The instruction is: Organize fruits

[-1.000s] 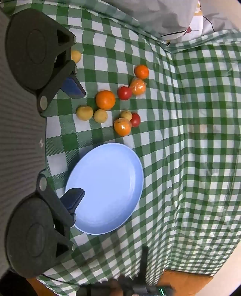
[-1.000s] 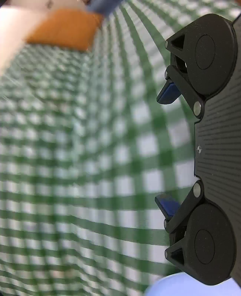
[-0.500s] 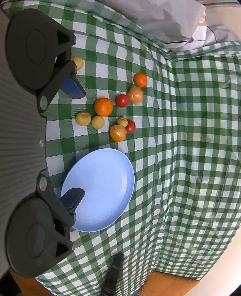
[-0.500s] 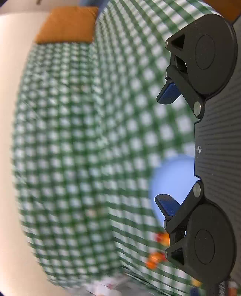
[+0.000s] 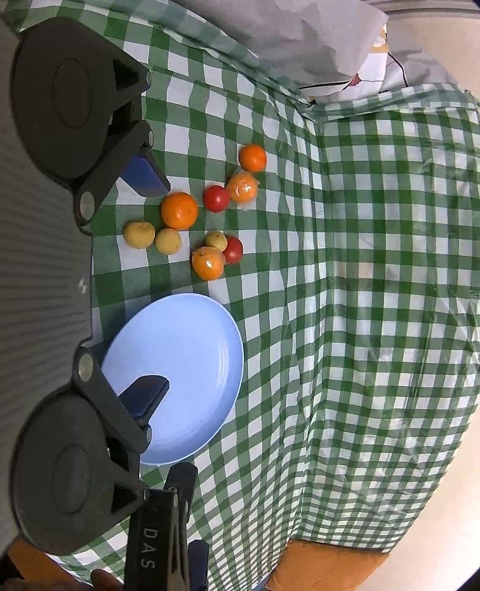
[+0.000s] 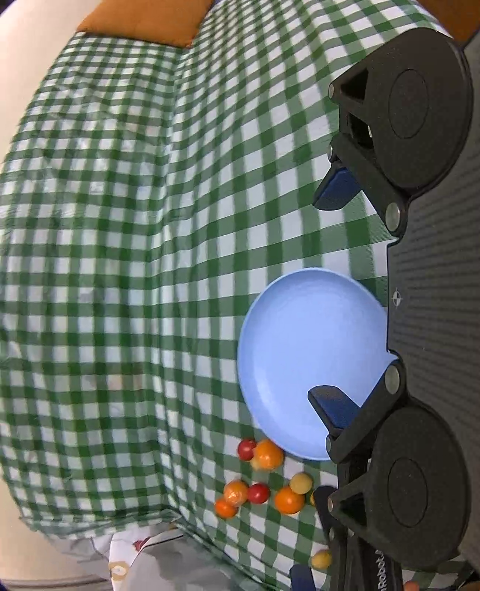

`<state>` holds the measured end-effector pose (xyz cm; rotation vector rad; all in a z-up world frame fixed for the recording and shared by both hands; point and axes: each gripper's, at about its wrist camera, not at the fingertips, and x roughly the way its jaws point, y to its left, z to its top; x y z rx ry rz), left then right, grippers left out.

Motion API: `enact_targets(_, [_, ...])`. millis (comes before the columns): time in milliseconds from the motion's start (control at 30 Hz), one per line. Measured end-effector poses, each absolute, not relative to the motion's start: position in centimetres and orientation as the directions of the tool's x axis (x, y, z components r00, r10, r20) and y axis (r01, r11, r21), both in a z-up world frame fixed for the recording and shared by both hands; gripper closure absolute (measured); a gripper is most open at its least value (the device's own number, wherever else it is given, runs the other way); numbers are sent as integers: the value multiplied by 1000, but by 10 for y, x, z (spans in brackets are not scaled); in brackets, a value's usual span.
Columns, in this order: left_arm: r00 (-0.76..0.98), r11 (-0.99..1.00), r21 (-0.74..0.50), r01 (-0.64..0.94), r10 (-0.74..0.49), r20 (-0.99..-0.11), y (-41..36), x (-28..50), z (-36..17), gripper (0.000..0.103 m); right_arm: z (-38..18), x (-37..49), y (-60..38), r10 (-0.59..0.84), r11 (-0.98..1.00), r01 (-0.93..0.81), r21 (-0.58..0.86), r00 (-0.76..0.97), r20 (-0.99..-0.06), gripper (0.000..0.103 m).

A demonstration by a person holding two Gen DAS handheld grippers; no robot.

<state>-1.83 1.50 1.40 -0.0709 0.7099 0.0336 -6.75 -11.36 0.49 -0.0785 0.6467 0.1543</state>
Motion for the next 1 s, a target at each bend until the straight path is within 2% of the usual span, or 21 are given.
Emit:
enact_targets(133, [736,993,-112,-39,-48,-676,17,-14,14,1,4,-74,-127,120,984,-174,-34,797,-591,3])
enact_targets(300, [724,996,-92,-21,-48,-688,13,-10,14,1,5,-73,-127,117,987,-161,-25,810,-575,2])
enact_targets(467, [714,996,-91,-14,-54,-698,12,-8,13,1,2,-68,-131,118,990,-144,5,792,-599,2])
enact_targets(1000, [702,996,-89,-5,-60,-710,10,-7,14,1,3,-67,-129,99,988,-148,-32,787,-609,4])
